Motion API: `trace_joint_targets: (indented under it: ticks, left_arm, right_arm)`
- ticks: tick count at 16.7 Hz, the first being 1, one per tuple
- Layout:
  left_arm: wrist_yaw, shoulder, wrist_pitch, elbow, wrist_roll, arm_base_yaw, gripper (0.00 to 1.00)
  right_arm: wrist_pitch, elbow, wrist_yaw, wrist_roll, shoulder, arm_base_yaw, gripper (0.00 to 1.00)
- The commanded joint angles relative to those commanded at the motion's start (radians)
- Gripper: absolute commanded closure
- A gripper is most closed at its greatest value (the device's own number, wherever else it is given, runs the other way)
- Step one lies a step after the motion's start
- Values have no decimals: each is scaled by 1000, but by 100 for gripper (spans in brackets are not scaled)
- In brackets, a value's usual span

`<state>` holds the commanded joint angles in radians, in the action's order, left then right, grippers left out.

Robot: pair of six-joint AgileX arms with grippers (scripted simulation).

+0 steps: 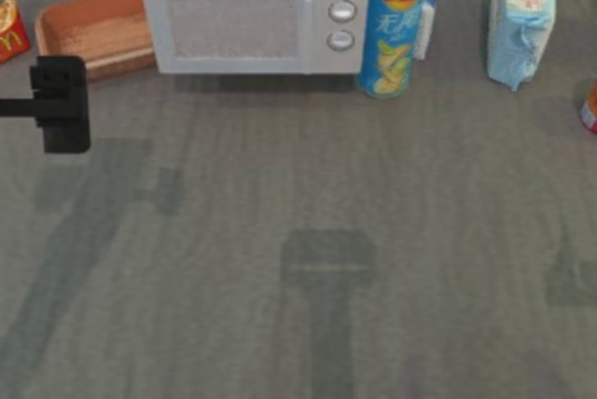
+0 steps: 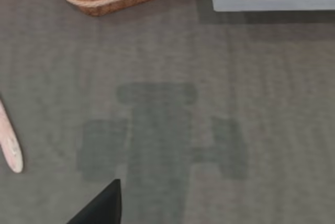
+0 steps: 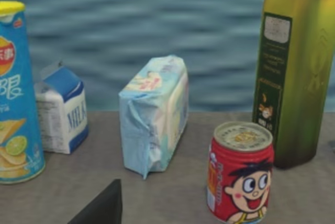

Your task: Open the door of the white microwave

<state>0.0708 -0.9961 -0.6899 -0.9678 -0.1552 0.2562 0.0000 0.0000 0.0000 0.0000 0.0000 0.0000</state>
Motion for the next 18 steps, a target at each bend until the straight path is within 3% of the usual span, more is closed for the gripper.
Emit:
trace_joint_targets:
  ticks: [10, 18]
  left_arm:
    - [132, -1023, -611, -1048, -193, 229, 0]
    - [207, -1477, -783, -1762, -355, 342, 0]
  right_arm:
    - [0, 0, 0, 0, 0, 0, 0]
    - [0, 0, 0, 0, 0, 0, 0]
